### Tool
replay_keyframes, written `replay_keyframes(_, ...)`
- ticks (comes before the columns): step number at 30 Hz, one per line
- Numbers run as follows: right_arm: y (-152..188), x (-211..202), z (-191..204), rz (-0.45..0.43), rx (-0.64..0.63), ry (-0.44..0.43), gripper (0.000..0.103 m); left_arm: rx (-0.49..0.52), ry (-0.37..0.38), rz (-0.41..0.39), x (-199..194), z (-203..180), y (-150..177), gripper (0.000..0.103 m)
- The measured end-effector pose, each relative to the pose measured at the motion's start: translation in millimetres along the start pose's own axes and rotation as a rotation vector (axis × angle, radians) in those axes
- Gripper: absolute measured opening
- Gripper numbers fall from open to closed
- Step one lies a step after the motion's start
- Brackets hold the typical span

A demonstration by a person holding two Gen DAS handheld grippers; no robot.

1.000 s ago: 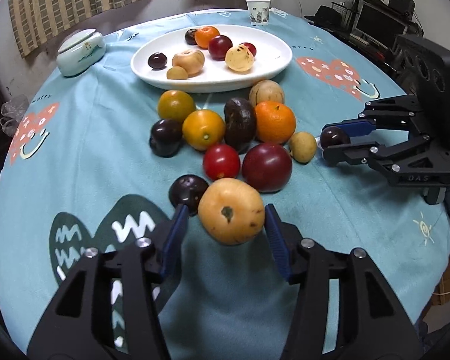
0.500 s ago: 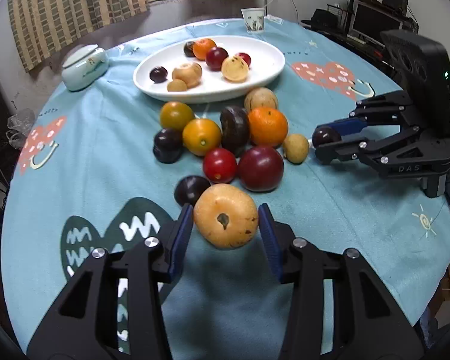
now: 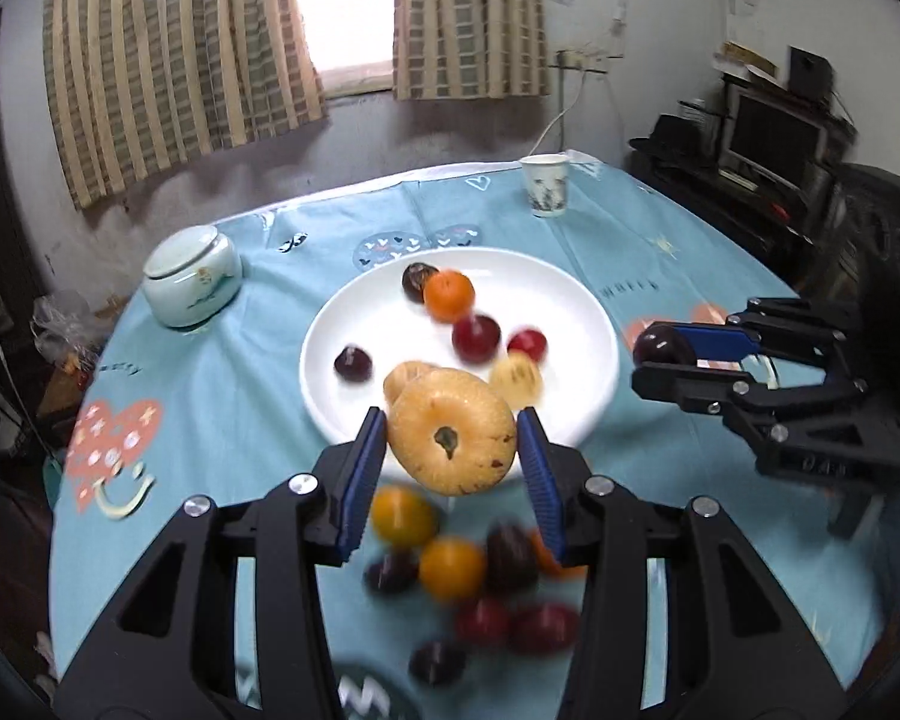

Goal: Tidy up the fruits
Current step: 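Carry the tan fruit and dark plum onto the white plate and open both tools, then move both open tools back to the fruit pile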

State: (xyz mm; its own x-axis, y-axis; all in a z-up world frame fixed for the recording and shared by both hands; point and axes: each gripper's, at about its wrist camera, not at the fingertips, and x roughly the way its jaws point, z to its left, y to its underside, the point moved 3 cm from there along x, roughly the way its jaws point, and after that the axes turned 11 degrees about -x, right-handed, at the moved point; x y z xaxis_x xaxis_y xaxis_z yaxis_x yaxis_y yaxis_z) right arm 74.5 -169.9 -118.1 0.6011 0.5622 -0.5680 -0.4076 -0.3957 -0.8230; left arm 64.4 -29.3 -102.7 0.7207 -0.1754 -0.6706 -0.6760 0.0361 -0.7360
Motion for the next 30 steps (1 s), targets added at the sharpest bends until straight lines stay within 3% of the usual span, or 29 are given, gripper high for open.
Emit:
replay_keyframes(6,-17.5,59.8,-48.1,0.087,0.143,0.094,0.029,-0.064,-0.049,0.086,64.6,5.2,-23.3,0.045)
replay_keyframes(12,-14.7,95.9,-68.8,0.177,0.202,0.083,0.032,-0.079,-0.054,0.116,85.0,13.0,-21.0,0.047)
replay_keyframes(13,-14.7,97.1,-68.9,0.183,0.203,0.099,0.035,-0.081,-0.044,0.103,82.1,13.3,-21.9,0.056)
replay_keyframes(14,-15.4,96.8,-68.9,0.18,0.211,0.101,0.059,-0.08,-0.04,0.088,79.7,13.2,-23.4,0.068)
replay_keyframes(16,-15.2,91.6,-70.8,0.146,0.248,0.118,0.087,-0.079,-0.041,0.057,71.1,12.9,-25.5,0.072)
replay_keyframes(20,-19.1,73.1,-65.4,0.1,0.236,0.149,0.087,-0.087,-0.055,0.02,51.5,16.7,-26.4,0.072)
replay_keyframes(25,1.6,20.6,-43.5,0.013,0.264,0.132,0.088,-0.15,-0.09,-0.083,-0.9,46.0,-1.8,0.087)
replay_keyframes(30,42.0,-8.6,-13.5,0.088,0.212,0.135,0.089,-0.156,-0.016,-0.068,-34.9,62.9,37.4,0.093)
